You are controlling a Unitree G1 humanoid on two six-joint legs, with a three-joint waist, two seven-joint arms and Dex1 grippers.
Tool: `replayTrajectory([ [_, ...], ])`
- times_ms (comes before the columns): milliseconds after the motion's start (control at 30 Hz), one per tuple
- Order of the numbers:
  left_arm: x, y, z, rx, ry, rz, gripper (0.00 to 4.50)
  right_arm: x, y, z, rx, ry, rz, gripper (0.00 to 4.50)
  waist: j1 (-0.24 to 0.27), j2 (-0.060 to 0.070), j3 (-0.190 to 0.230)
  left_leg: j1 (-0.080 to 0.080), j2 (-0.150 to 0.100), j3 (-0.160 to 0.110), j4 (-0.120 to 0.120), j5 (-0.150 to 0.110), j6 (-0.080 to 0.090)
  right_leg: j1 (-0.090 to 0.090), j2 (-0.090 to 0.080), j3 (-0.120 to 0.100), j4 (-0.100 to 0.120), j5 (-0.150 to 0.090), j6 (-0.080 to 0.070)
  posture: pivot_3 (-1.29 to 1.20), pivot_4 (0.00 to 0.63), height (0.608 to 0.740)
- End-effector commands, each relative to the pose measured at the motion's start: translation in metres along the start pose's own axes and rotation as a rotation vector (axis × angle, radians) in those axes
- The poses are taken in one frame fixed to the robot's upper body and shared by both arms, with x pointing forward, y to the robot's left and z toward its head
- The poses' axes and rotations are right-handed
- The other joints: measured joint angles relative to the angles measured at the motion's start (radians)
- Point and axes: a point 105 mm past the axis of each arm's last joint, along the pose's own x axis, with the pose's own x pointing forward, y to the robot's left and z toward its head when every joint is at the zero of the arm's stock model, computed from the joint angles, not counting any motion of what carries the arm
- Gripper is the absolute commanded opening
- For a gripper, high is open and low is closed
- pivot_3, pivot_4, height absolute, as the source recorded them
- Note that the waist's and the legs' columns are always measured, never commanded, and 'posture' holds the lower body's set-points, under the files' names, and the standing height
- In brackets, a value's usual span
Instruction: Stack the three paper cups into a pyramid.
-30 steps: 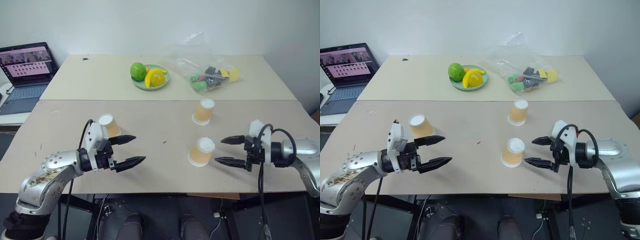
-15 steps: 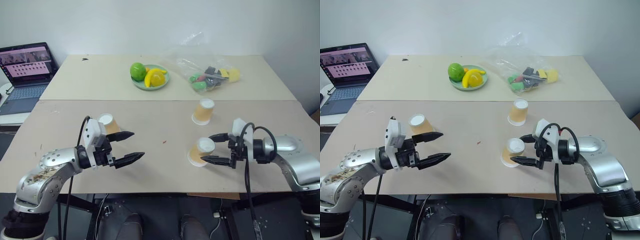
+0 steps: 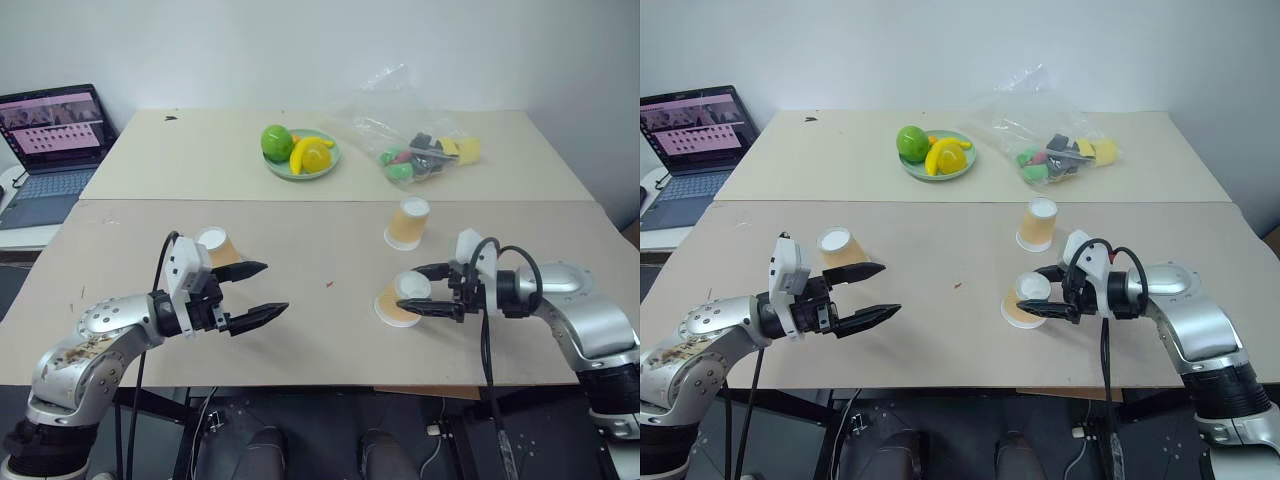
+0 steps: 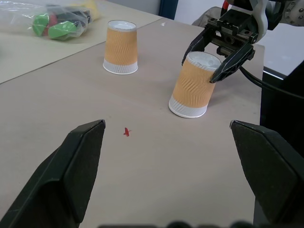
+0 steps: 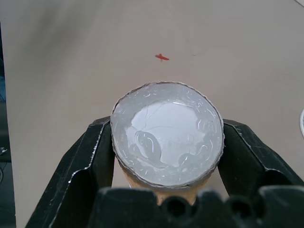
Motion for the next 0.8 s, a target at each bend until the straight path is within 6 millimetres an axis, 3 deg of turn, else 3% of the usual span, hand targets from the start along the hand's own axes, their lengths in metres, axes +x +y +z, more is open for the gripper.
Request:
replayTrajectory([
  [33,-0.001,0.0,0.007,0.036,-0.02,0.007,4.5,0.001,-0.006,0.026,-0.032,-0.08,-0.005,2.81,-0.004,0.0,0.0,0.0,0.0,0.0,0.0,0.0,0.0,0.0,0.0,0.0,0.0,0.0,0.0,0.0,0.15,0.74],
  [167,-0.001,0.0,0.006,0.029,-0.018,0.005,4.5,0.008,-0.015,0.058,-0.056,-0.171,0.014,2.81,-0.011,0.0,0.0,0.001,0.0,0.0,0.0,0.0,0.0,-0.001,0.0,0.0,0.003,0.0,0.0,0.0,0.15,0.74],
  [300,0.001,0.003,0.003,0.027,-0.02,0.008,4.5,0.041,-0.015,0.093,-0.099,-0.218,0.083,2.81,-0.025,0.0,0.0,0.002,0.0,0.0,0.001,0.0,0.0,-0.001,0.0,0.0,0.005,0.0,0.0,0.0,0.15,0.74],
  [367,0.002,0.003,0.003,0.027,-0.022,0.006,4.5,0.057,-0.013,0.1,-0.11,-0.211,0.118,2.81,-0.027,0.0,0.0,0.002,0.0,0.0,0.0,0.0,0.0,-0.001,0.001,0.0,0.005,0.0,0.0,0.0,0.15,0.74],
  [600,0.003,0.0,0.0,0.006,-0.02,0.003,4.5,0.115,-0.029,0.097,-0.128,-0.114,0.129,2.81,-0.025,0.0,0.0,0.002,0.0,-0.001,0.001,0.0,0.0,-0.002,0.0,0.0,0.007,0.0,0.0,0.0,0.15,0.74],
  [800,0.002,0.001,0.0,-0.005,-0.036,0.037,4.5,0.129,-0.041,0.078,-0.133,-0.021,0.102,2.81,-0.025,0.0,0.0,0.001,-0.001,-0.001,0.001,0.0,0.0,-0.003,-0.001,-0.001,0.007,0.0,0.0,0.0,0.15,0.74],
])
